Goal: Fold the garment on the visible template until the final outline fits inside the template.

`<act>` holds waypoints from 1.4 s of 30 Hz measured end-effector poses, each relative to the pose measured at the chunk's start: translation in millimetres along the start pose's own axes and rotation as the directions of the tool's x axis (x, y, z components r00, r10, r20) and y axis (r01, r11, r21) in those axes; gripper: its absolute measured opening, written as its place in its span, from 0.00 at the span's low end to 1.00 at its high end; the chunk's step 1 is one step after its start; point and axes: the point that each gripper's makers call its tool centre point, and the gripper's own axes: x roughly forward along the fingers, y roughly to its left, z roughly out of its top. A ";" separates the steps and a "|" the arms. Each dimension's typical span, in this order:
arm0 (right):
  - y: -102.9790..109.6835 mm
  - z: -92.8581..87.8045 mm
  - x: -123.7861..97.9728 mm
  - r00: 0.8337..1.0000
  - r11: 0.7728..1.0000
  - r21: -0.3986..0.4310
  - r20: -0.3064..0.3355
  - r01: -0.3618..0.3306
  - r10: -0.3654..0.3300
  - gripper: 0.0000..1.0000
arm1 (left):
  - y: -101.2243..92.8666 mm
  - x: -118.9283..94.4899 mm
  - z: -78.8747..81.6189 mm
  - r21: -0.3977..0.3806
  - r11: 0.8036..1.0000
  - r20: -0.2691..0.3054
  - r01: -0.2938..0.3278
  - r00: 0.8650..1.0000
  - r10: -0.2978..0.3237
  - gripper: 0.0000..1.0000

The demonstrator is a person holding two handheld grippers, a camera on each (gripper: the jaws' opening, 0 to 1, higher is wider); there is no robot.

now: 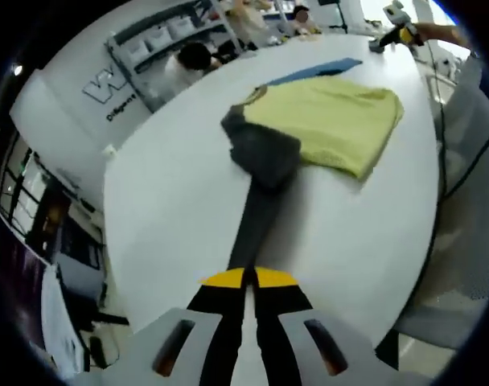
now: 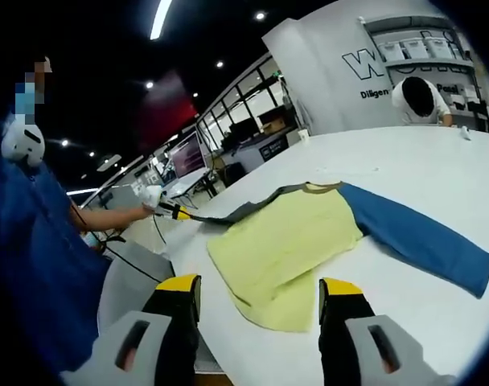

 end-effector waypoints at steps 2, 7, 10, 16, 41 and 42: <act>0.3 -0.6 1.9 1.000 1.000 0.007 -0.004 0.007 -0.007 0.57 | 16.0 6.0 -4.8 -0.135 0.990 0.015 0.040 0.999 -0.039 0.01; 1.4 -1.9 6.9 1.000 1.000 0.007 -0.024 0.015 -0.015 0.57 | 50.3 4.2 1.5 -0.303 0.952 0.084 0.033 0.996 -0.008 0.01; 1.4 -0.5 10.0 0.999 1.000 0.009 -0.025 0.020 -0.020 0.57 | 64.5 -1.7 0.4 -0.324 0.946 0.077 0.015 0.997 0.011 0.01; 1.4 0.5 16.8 0.999 1.000 0.014 -0.029 0.026 -0.025 0.57 | 100.0 -7.2 -8.2 -0.315 0.949 0.063 -0.020 0.997 0.042 0.00; -0.1 -5.4 29.3 0.997 0.998 0.034 -0.065 0.050 -0.047 0.57 | 125.2 7.1 -1.7 -0.153 0.986 0.018 -0.066 0.997 0.070 0.01; 0.5 -5.3 29.7 0.997 0.998 0.036 -0.065 0.048 -0.046 0.57 | 120.9 7.0 -6.5 -0.150 0.987 0.018 -0.061 0.998 0.064 0.01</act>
